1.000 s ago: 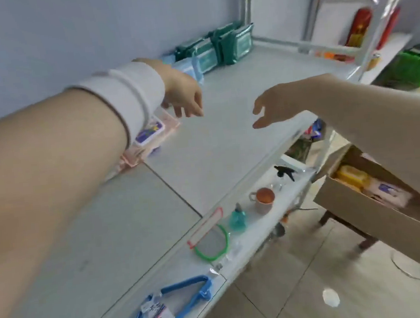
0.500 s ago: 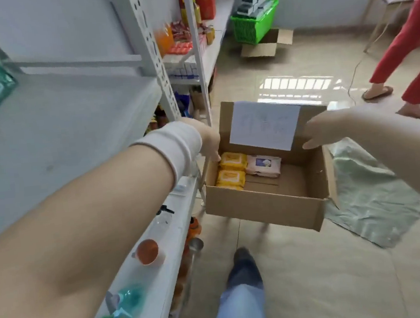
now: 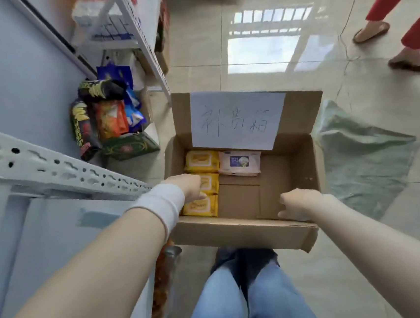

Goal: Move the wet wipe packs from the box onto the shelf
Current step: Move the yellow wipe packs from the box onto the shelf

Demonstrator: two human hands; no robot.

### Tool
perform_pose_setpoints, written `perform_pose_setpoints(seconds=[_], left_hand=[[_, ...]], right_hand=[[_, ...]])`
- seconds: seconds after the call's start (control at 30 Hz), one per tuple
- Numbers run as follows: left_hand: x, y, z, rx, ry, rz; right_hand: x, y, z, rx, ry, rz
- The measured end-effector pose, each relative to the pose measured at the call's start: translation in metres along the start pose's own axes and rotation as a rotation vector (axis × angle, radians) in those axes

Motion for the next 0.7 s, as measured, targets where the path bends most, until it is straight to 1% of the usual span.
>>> perform_pose_setpoints(seconds=[0.1,0.3,0.4,0.47,0.53,0.6,0.63,0.7], left_hand=[[0.005,-0.014,0.059,-0.017,-0.022,-0.260],[0.018,-0.060,0.231,0.089,0.098,-0.700],[0.021,-0.079,0.312,0.129,0.206,-0.880],[0.023,-0.088,0.345,0.150,0.345,-0.939],[0.024,-0.092,0.359,0.184,0.489,-0.965],[0.024,-0.093,0.362,0.207,0.607,-1.003],[0.024,-0.093,0.362,0.204,0.644,-1.032],[0.022,-0.094,0.362,0.196,0.644,-1.086]], right_hand=[[-0.007,-0.018,0.064,0.055,-0.104,0.050],[-0.023,-0.083,0.236,0.227,-0.249,0.332],[-0.028,-0.122,0.314,0.284,-0.242,0.450],[-0.030,-0.143,0.355,0.300,-0.209,0.641],[-0.031,-0.155,0.382,0.249,-0.169,0.926],[-0.033,-0.159,0.396,0.151,-0.131,1.185],[-0.036,-0.159,0.398,0.098,-0.122,1.267],[-0.040,-0.158,0.399,0.014,-0.131,1.318]])
Point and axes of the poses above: each hand's wrist, its own z-axis towards the middle knuckle, its own x-axis out of the back of the hand, y = z × x, the point moved 8 cm from there along z, towards the middle knuckle, and after that the axes turned 15 degrees about -y, right-handed, at the moved point
